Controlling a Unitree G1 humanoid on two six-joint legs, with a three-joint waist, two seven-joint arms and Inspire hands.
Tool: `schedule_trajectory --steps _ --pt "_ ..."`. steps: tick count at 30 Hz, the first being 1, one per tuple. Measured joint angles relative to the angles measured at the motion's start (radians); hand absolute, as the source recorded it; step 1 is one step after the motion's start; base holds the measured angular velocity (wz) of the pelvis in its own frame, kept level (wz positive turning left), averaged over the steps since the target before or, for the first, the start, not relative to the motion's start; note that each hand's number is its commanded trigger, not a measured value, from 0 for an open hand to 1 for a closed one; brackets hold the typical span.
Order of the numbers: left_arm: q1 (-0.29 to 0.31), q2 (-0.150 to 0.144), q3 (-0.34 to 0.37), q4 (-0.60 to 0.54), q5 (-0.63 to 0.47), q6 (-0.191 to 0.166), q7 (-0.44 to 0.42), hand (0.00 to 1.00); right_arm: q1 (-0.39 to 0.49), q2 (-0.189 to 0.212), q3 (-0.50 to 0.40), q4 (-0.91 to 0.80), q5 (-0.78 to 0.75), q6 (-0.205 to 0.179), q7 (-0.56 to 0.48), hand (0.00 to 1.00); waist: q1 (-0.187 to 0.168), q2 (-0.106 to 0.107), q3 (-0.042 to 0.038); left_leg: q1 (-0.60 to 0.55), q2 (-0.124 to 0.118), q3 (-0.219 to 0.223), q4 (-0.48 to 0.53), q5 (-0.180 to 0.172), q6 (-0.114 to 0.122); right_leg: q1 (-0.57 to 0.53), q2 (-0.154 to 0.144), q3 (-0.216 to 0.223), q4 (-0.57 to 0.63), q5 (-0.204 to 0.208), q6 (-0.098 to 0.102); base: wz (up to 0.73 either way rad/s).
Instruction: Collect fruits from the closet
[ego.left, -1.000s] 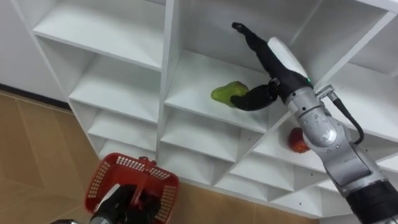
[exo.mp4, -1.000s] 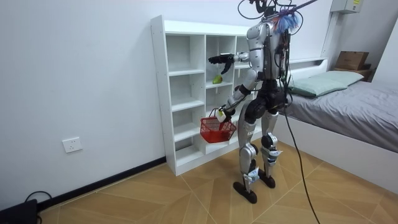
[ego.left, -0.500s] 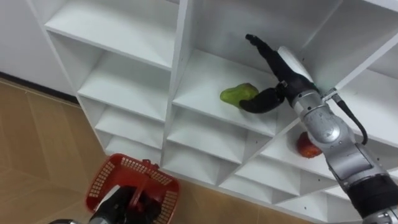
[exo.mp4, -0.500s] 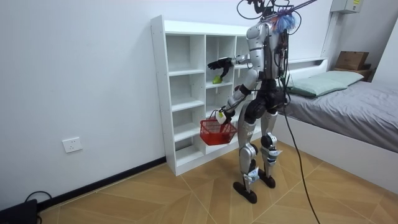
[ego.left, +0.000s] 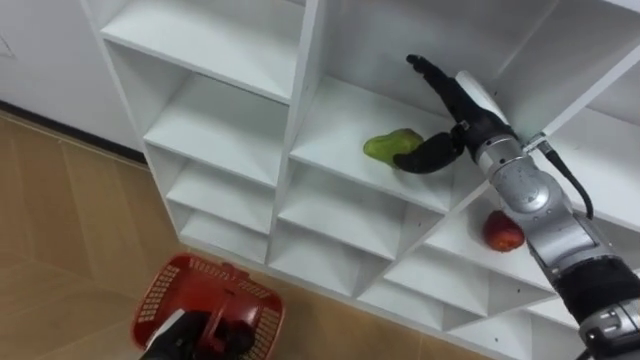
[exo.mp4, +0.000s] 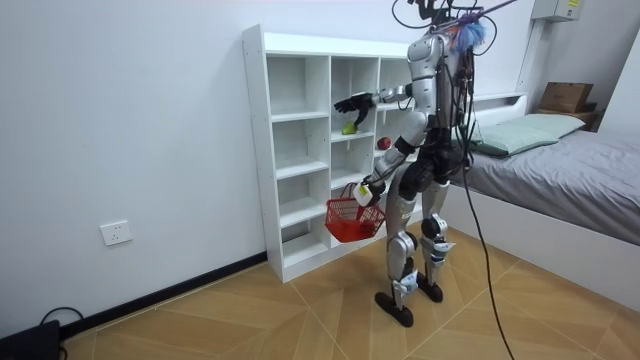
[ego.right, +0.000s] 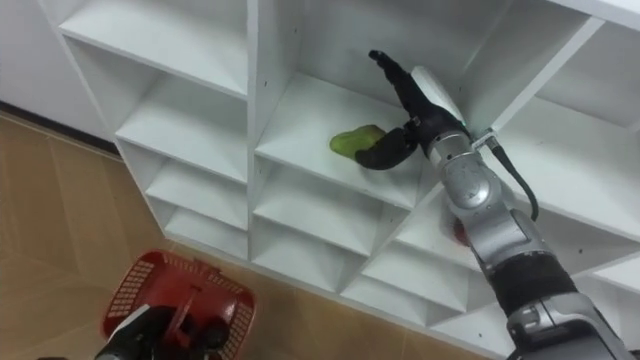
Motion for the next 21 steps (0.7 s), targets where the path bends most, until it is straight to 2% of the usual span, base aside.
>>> schedule_trajectory --steps 9,21 --pt "-0.004 -0.004 -0.018 0.016 0.0 0.001 -0.003 1.0 -0.006 0.0 0.0 0.007 -0.008 -0.006 -0.002 0.0 0.003 0.026 -0.001 -0.023 -0.001 0.0 -0.004 0.012 0.001 -0.027 -0.002 0.001 0.004 0.008 -0.003 0.0" --pt "-0.023 -0.009 -0.02 0.034 0.0 0.001 -0.004 1.0 -0.01 0.0 0.006 0.058 -0.009 -0.016 0.001 0.0 0.016 0.027 -0.0006 -0.025 -0.003 0.0 -0.005 0.015 0.002 -0.031 -0.004 0.005 0.004 0.009 -0.001 0.0"
